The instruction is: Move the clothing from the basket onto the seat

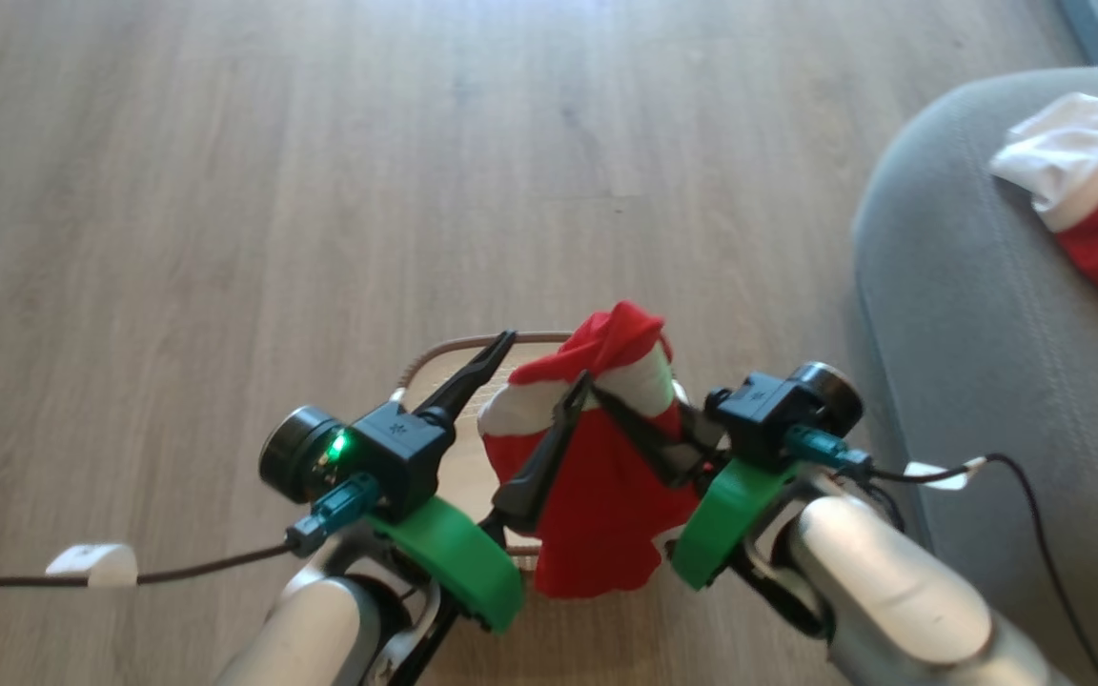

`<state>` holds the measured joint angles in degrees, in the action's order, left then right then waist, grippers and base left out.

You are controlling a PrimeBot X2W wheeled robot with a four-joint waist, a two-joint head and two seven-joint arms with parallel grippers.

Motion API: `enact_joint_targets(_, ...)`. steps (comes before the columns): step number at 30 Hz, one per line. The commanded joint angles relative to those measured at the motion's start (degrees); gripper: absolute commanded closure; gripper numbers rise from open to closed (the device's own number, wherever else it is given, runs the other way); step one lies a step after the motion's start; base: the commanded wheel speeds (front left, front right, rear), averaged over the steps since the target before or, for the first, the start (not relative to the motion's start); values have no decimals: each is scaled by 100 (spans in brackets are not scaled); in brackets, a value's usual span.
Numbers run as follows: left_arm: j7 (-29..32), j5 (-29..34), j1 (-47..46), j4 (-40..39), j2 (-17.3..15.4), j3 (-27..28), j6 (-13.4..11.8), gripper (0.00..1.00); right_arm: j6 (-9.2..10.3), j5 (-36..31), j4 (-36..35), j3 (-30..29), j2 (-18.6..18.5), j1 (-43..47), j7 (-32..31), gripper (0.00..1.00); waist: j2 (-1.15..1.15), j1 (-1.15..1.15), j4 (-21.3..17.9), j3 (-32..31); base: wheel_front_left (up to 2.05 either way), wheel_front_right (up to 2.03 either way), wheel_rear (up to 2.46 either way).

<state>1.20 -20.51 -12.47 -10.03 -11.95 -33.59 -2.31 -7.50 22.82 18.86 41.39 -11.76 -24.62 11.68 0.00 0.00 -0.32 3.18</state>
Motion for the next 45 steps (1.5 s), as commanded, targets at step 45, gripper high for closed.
enact_joint_targets(45,-1223,440,-1462,1391,90,8,425,0,1,220,-110,-4909,-828,-2989,-1053,100,0,0,-1064,3033,0,0,0)
